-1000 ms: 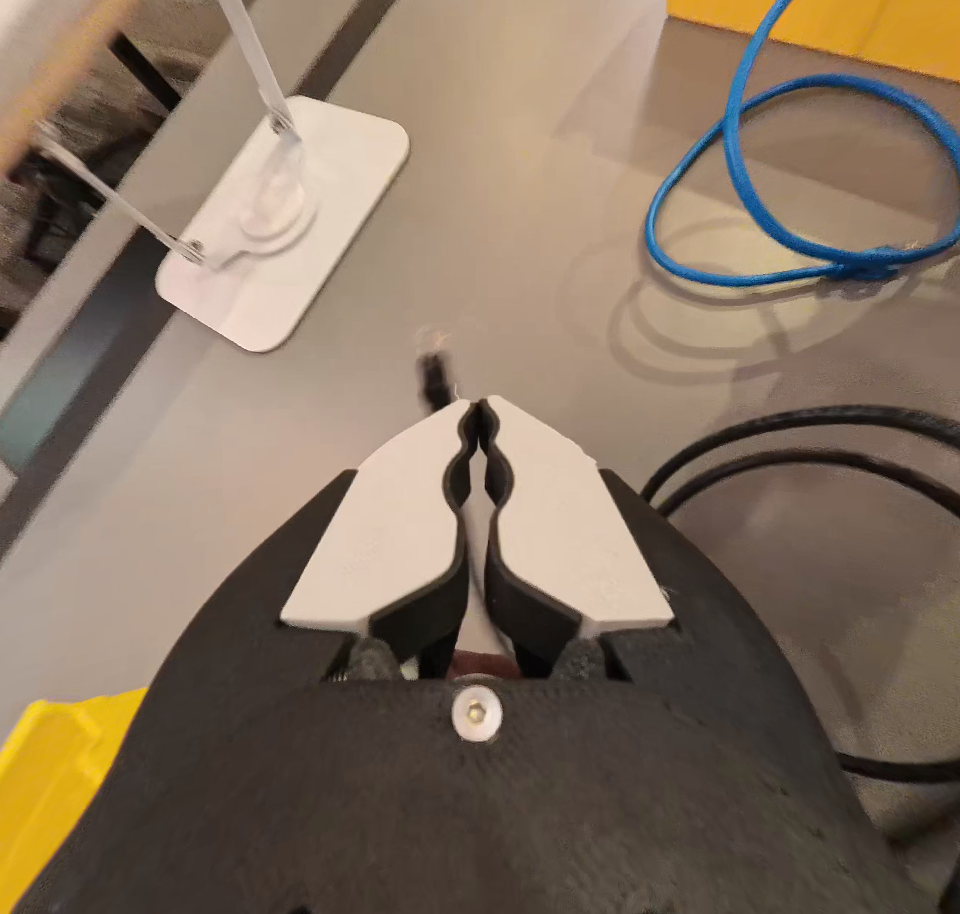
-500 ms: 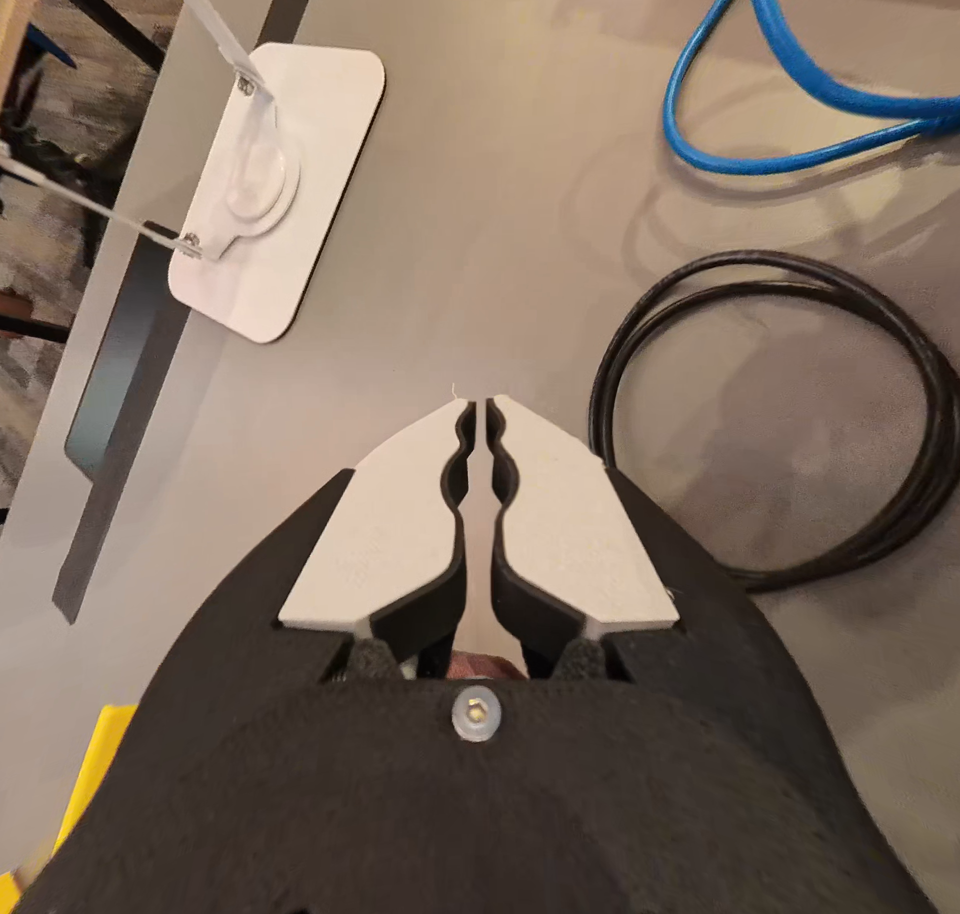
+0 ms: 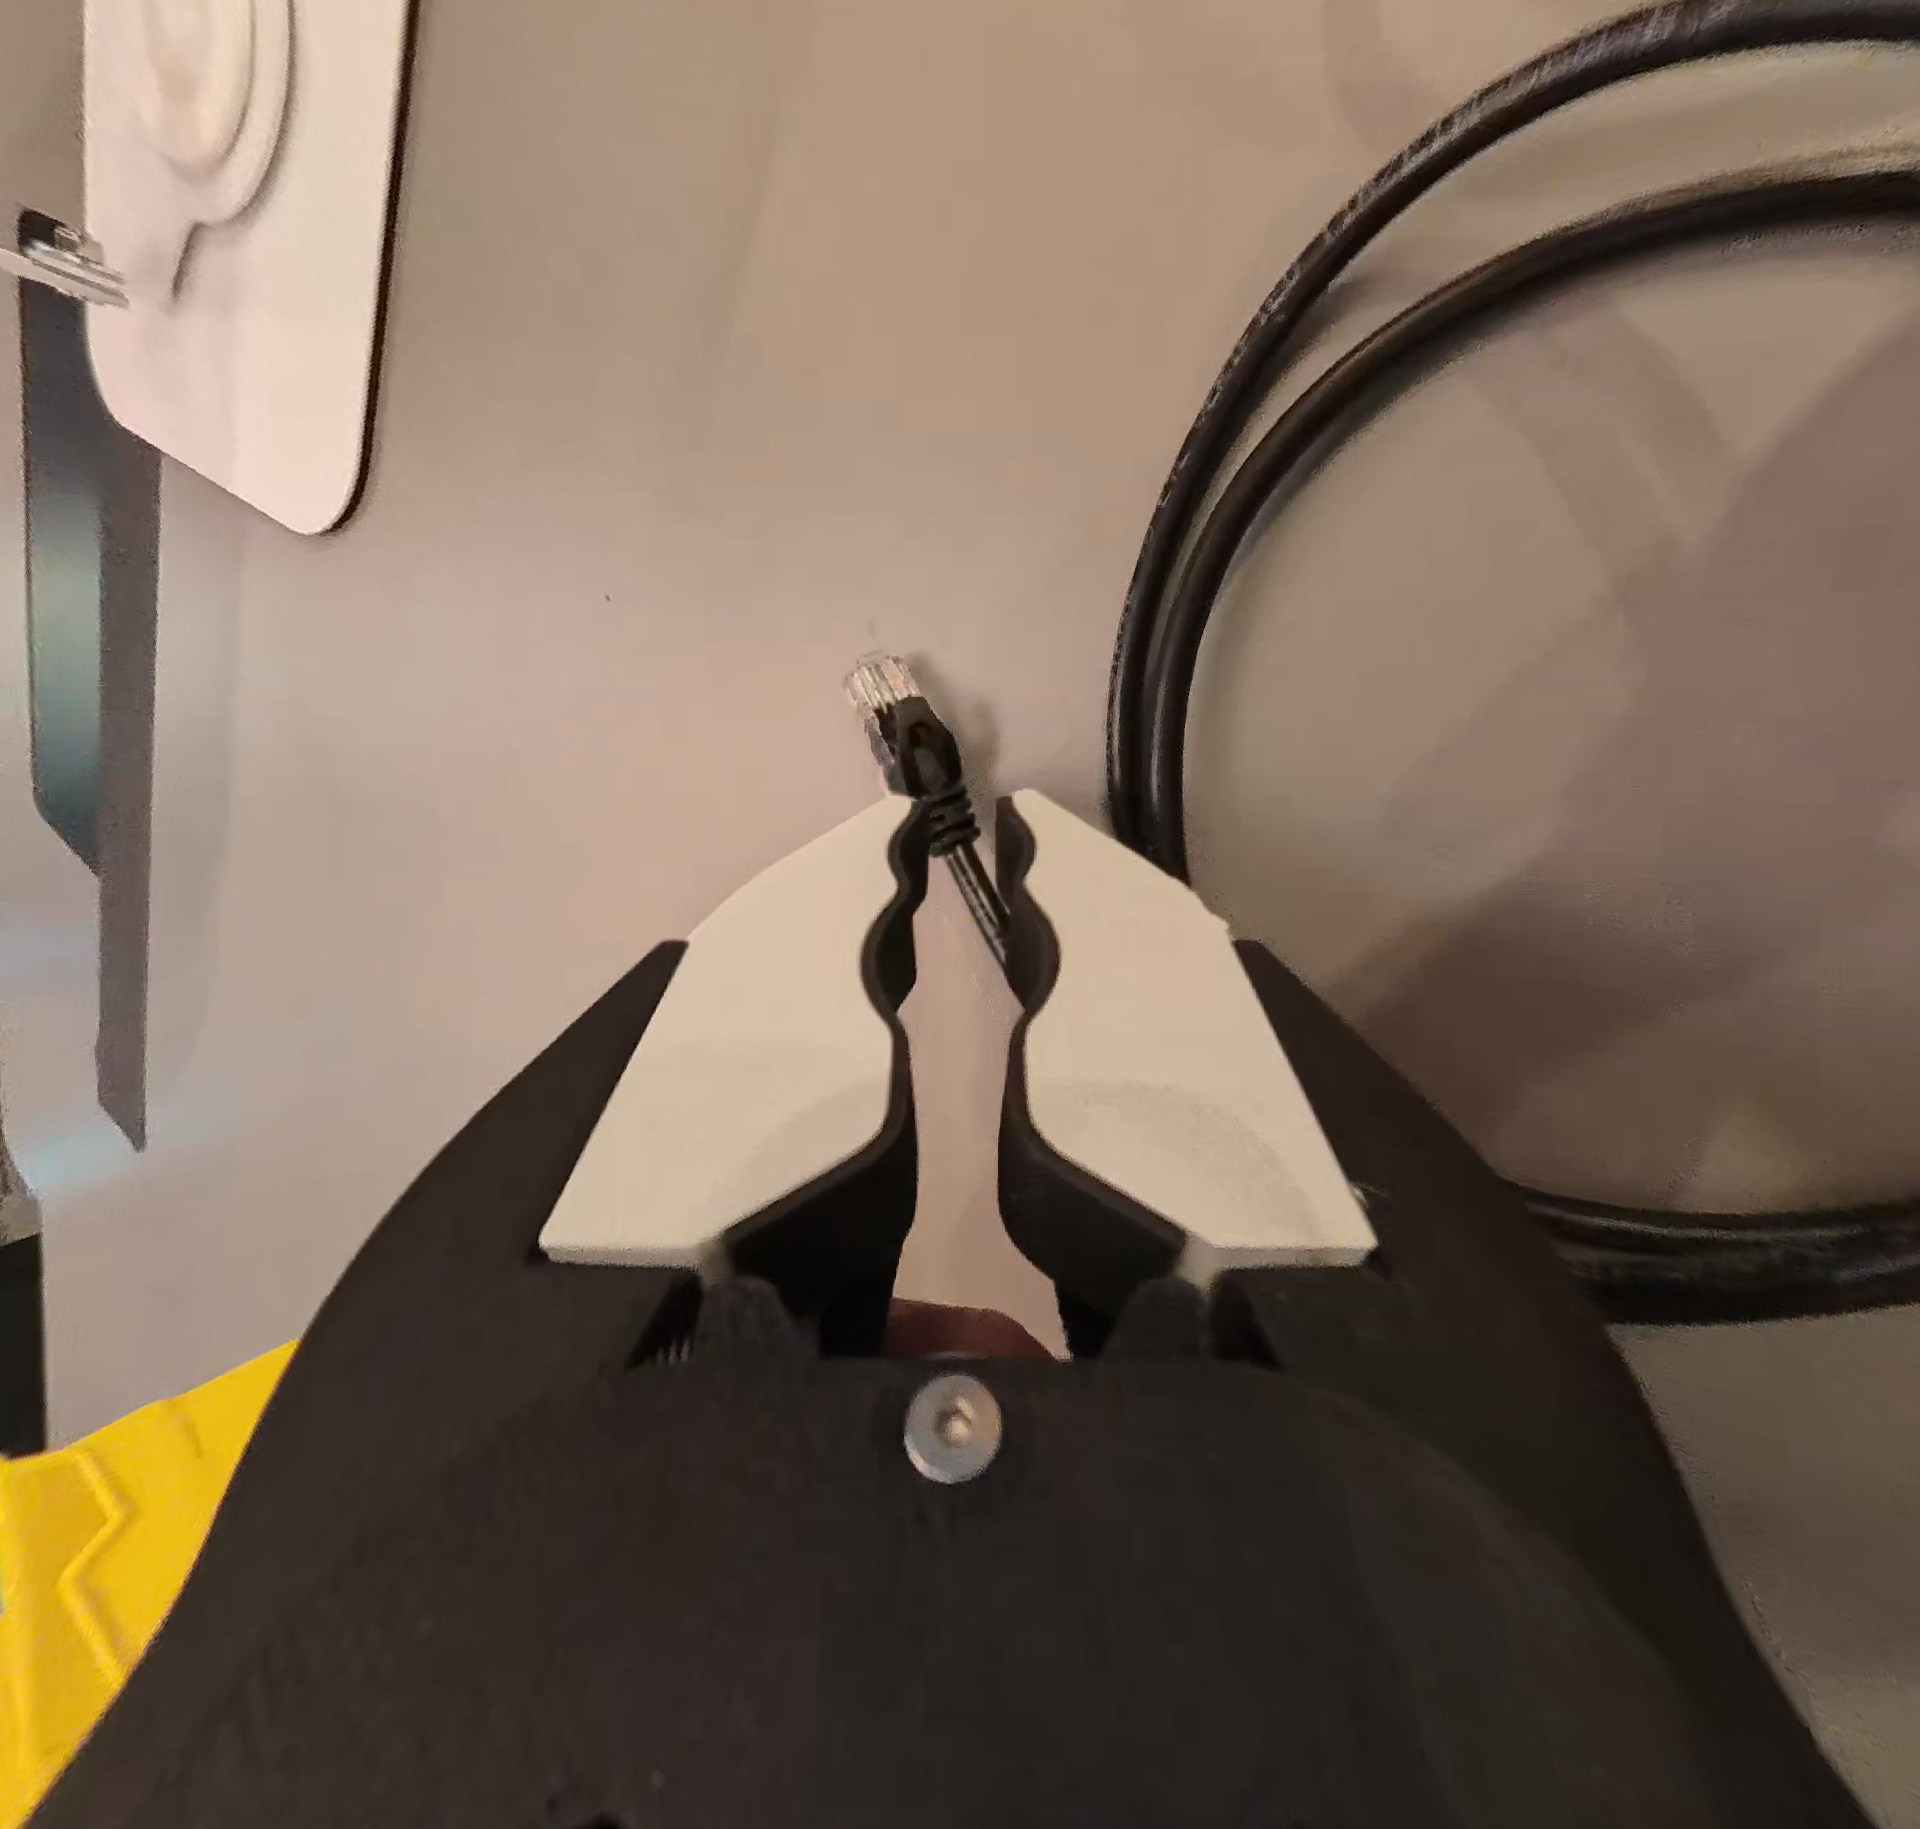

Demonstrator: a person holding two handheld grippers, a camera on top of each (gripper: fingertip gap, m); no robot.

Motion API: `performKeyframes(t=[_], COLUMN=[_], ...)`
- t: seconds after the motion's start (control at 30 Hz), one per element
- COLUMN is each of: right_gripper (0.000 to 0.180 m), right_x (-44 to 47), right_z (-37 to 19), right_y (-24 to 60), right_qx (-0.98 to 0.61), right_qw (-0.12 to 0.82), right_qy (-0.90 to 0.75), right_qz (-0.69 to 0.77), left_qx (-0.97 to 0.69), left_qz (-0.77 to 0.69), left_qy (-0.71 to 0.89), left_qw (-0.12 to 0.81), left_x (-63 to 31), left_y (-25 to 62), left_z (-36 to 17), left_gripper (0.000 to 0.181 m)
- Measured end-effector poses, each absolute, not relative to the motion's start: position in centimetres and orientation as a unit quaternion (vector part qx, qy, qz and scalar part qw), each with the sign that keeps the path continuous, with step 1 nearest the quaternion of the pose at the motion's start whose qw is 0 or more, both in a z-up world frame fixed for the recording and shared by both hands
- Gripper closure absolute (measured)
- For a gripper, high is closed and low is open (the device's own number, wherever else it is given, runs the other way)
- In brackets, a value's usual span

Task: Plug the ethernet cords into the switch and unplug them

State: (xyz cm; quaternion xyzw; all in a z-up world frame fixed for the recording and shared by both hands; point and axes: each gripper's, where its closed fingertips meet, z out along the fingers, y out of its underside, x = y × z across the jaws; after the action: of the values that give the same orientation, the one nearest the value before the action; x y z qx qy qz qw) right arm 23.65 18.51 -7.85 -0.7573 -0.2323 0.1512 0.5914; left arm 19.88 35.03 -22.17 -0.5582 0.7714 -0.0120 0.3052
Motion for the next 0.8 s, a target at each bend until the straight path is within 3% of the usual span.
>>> performKeyframes(t=[0.8], right_gripper=[0.115], right_x=[23.3], right_z=[-7.3], right_y=[18.5], right_qx=[-0.749], right_qw=[0.6], right_qy=[-0.229], right_qz=[0.164], left_qx=[-0.588], left_qz=[-0.058], left_qy=[0.748], left_qw=[0.304], left_x=[20.7], left_y=[36.2], left_z=[-22.9], left_gripper=[0.168])
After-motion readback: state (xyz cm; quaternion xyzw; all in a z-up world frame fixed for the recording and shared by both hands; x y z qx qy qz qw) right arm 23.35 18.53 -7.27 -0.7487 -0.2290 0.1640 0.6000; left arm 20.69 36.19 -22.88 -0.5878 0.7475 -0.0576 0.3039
